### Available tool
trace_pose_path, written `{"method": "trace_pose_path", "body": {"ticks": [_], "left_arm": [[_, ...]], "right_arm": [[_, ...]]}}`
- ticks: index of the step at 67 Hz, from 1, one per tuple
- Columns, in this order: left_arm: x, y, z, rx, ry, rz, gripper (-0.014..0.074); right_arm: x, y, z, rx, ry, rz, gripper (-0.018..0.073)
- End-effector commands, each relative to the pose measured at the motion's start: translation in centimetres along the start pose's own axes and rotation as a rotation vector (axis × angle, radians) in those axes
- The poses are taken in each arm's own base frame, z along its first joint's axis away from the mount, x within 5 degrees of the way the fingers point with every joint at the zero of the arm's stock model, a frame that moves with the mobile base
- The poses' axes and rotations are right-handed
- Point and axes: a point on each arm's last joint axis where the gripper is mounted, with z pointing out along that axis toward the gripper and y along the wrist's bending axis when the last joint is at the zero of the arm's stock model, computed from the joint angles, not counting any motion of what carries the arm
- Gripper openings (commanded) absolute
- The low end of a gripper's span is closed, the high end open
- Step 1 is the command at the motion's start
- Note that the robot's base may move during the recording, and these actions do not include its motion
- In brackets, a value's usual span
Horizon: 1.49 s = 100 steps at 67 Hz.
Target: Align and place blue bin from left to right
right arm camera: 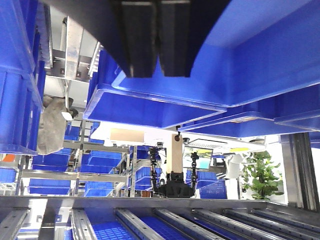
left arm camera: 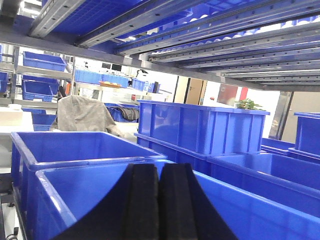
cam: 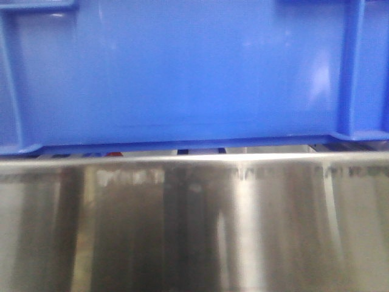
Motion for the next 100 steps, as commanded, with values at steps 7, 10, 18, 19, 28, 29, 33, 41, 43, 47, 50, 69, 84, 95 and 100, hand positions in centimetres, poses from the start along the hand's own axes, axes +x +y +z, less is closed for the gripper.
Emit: {"method": "trace_pose_path", "body": {"ticks": [7,10,18,19,28,29,33,41,43,47,50,69,84,95,100], "left_arm": [[-0.11,-0.15,-0.10,0.019,-0.014,0.005,-0.0111],[-0.11,-0.15,-0.10,0.019,-0.014,0.005,-0.0111],[-0.11,-0.15,-0.10,0.019,-0.014,0.005,-0.0111],[-0.11,-0.15,-0.10,0.019,-0.014,0.005,-0.0111],[-0.11,-0.15,-0.10,0.019,-0.014,0.005,-0.0111],[-0.11,-0.15,-0.10,0.019,-0.014,0.005,-0.0111],[-0.11,-0.15,-0.10,0.019,-0.014,0.005,-0.0111],[-0.11,-0.15,-0.10,0.019,-0.014,0.005,-0.0111],[-0.11,-0.15,-0.10,0.019,-0.014,0.005,-0.0111],[-0.11,-0.15,-0.10,0.019,-0.014,0.005,-0.0111],[-0.11,-0.15,-0.10,0.019,-0.014,0.005,-0.0111],[-0.11,-0.15,-0.10,0.019,-0.014,0.005,-0.0111],[-0.11,-0.15,-0.10,0.019,-0.014,0.005,-0.0111],[-0.11,-0.15,-0.10,0.019,-0.014,0.005,-0.0111],[-0.11,-0.15,-0.10,0.019,-0.014,0.005,-0.0111]], "right_arm": [[-0.17,0.03,-0.15,-0.005,-0.025,-0.016,-0.0070],[-0.17,0.03,-0.15,-0.005,-0.025,-0.016,-0.0070],[-0.17,0.03,-0.15,-0.005,-0.025,-0.016,-0.0070],[-0.17,0.03,-0.15,-0.005,-0.025,-0.016,-0.0070],[-0.17,0.03,-0.15,-0.005,-0.025,-0.016,-0.0070],[-0.17,0.03,-0.15,-0.005,-0.025,-0.016,-0.0070],[-0.17,0.03,-0.15,-0.005,-0.025,-0.016,-0.0070],[-0.17,0.03,-0.15,-0.005,-0.025,-0.016,-0.0070],[-0.17,0.03,-0.15,-0.005,-0.025,-0.016,-0.0070],[-0.17,0.03,-0.15,-0.005,-0.025,-0.016,-0.0070],[-0.20,0.04,-0.16,-0.006,-0.029,-0.016,-0.0070],[-0.30,0.08,-0.16,-0.010,-0.039,-0.016,-0.0070],[-0.30,0.08,-0.16,-0.010,-0.039,-0.016,-0.0070],[-0.30,0.08,-0.16,-0.010,-0.039,-0.016,-0.0070],[-0.30,0.08,-0.16,-0.010,-0.039,-0.016,-0.0070]]}}
